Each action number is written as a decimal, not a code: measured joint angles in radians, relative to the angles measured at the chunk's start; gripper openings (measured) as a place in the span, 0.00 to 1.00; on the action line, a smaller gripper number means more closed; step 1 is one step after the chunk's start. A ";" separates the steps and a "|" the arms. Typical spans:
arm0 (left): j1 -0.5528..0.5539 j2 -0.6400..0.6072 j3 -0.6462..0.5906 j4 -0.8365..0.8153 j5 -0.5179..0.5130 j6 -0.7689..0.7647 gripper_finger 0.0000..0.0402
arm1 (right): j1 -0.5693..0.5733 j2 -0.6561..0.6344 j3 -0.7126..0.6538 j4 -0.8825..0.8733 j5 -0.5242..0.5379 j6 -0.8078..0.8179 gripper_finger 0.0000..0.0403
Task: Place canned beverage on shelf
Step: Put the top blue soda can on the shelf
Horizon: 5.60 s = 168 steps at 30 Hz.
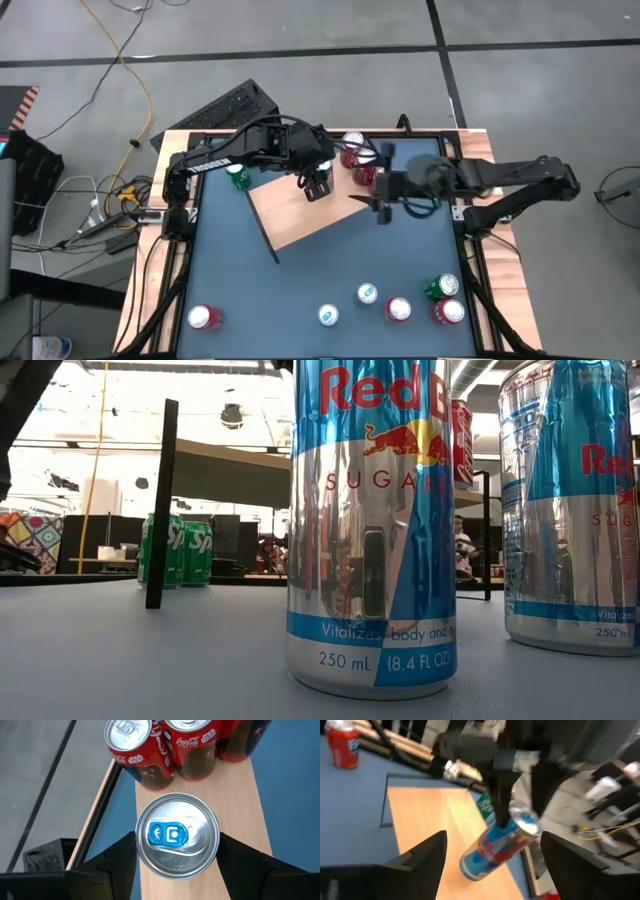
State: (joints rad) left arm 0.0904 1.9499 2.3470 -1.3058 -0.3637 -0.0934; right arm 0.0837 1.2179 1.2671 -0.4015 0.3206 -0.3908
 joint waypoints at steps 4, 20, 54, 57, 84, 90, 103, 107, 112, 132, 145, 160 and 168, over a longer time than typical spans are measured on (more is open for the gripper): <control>-0.011 0.000 0.000 0.000 -0.004 0.021 0.55 | -0.107 0.069 0.035 0.000 -0.212 0.027 0.80; -0.045 -0.002 0.000 0.017 -0.036 0.072 0.55 | -0.239 0.151 0.062 0.080 -0.459 0.061 0.79; -0.091 -0.039 0.000 0.025 -0.063 0.092 0.55 | -0.312 0.155 0.060 0.136 -0.510 0.057 0.79; -0.091 -0.041 0.000 0.033 -0.064 0.092 0.55 | -0.329 0.165 0.060 0.133 -0.560 0.084 0.79; -0.093 -0.042 0.000 0.063 -0.044 0.127 0.55 | -0.327 0.177 0.060 0.135 -0.612 0.082 0.35; -0.096 -0.042 0.000 0.067 -0.044 0.131 0.55 | -0.326 0.177 0.060 0.134 -0.613 0.079 0.53; -0.097 -0.040 0.001 0.110 -0.063 0.161 0.55 | -0.309 0.180 0.061 0.119 -0.603 0.074 0.91; -0.097 -0.040 0.001 0.123 -0.062 0.164 0.55 | -0.308 0.180 0.061 0.121 -0.602 0.082 0.84; -0.097 -0.040 0.001 0.114 -0.061 0.164 0.55 | -0.308 0.179 0.061 0.117 -0.559 0.095 0.73; -0.103 -0.047 0.001 0.101 0.035 0.241 0.71 | -0.299 0.179 0.059 0.108 -0.560 0.057 0.42; -0.104 -0.142 0.001 0.059 -0.007 0.143 0.76 | -0.375 0.180 0.059 0.135 -0.581 0.068 0.42; -0.101 -0.167 -0.067 0.132 0.020 0.211 0.76 | -0.507 0.175 0.017 0.298 -0.901 0.175 0.42; -0.075 -0.168 -0.114 0.203 0.145 0.233 0.76 | -0.477 0.155 0.017 0.279 -0.897 0.142 0.42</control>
State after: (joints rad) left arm 0.0154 1.7821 2.2330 -1.1027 -0.2192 0.1394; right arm -0.3935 1.3733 1.2844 -0.1225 -0.5760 -0.2487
